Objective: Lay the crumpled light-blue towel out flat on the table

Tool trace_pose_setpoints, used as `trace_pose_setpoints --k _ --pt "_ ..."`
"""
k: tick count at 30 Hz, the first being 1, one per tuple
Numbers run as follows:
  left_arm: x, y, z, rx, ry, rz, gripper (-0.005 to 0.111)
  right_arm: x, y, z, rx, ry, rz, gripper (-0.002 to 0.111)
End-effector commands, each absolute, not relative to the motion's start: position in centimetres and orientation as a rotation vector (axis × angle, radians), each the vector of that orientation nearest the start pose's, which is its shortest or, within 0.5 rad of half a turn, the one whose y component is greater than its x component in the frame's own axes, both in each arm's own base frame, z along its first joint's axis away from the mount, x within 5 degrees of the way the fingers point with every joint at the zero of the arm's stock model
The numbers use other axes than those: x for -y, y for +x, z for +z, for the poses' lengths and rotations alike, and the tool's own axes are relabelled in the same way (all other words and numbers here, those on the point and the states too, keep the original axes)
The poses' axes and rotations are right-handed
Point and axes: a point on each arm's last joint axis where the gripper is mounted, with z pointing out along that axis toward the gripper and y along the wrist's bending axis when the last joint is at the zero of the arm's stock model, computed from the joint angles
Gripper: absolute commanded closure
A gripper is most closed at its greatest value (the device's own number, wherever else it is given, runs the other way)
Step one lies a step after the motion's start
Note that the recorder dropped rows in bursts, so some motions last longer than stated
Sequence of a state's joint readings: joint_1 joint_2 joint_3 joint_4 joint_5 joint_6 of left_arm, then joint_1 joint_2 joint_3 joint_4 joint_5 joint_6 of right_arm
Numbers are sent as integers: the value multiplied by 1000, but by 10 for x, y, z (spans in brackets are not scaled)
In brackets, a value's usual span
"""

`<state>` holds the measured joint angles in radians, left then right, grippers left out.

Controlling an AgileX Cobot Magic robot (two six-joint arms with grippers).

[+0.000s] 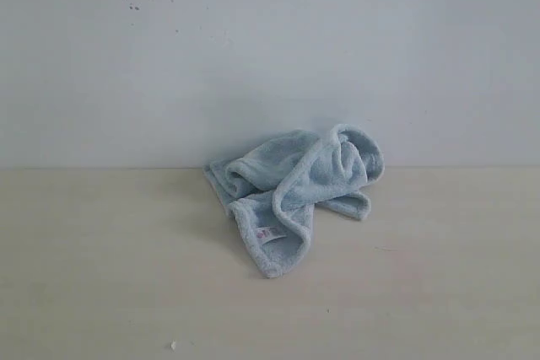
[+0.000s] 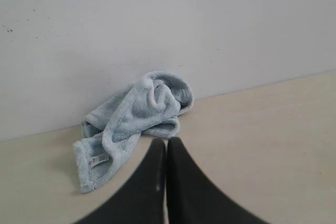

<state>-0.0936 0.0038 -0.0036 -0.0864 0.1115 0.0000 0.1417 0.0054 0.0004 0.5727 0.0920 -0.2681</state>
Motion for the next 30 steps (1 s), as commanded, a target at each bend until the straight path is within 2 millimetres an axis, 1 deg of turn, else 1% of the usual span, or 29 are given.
trace_pose_setpoints --k 1,7,8,10,12,14,16,18,19,20,22,24,25,26,27,29,30 --pt "6 56 203 -1597 15 -148 102 -12 55 206 -1568 76 371 108" --pt "6 56 203 -1597 15 -148 102 -10 55 209 -1534 100 369 108" --pt "6 56 204 -1592 14 -148 102 -10 56 211 -1520 128 388 108" --pt "6 56 207 -1548 3 -156 102 -8 56 213 -1491 244 495 108" --pt "5 56 214 -1472 -139 -303 102 -7 56 215 -1448 384 626 108" --pt "4 56 218 -1415 -345 -521 102 -5 56 217 -1409 461 697 108" --pt "3 56 218 -1388 -476 -661 102 -4 55 218 -1378 508 740 108" --pt "3 55 222 -1369 -502 -696 102 -3 55 220 -1351 535 761 108" --pt "3 54 225 -1367 -498 -699 102 -3 55 219 -1363 525 755 108" --pt "4 54 228 -1369 -495 -704 102 -4 55 223 -1372 499 745 108" --pt "6 51 239 -1389 -478 -720 102 -6 50 242 -1365 407 697 108" --pt "10 45 253 -1449 -422 -719 102 -9 53 261 -1405 327 628 108" --pt "12 41 264 -1472 -372 -697 102 -11 57 272 -1441 274 583 108" --pt "14 41 274 -1506 -327 -666 102 -13 61 280 -1479 219 534 108" --pt "16 43 282 -1544 -293 -646 102 -16 71 291 -1549 165 500 108" --pt "22 54 294 -1645 -205 -612 102 -22 88 308 -1644 71 447 108" --pt "26 62 298 -1709 -147 -606 102 -26 103 312 -1725 22 421 108"
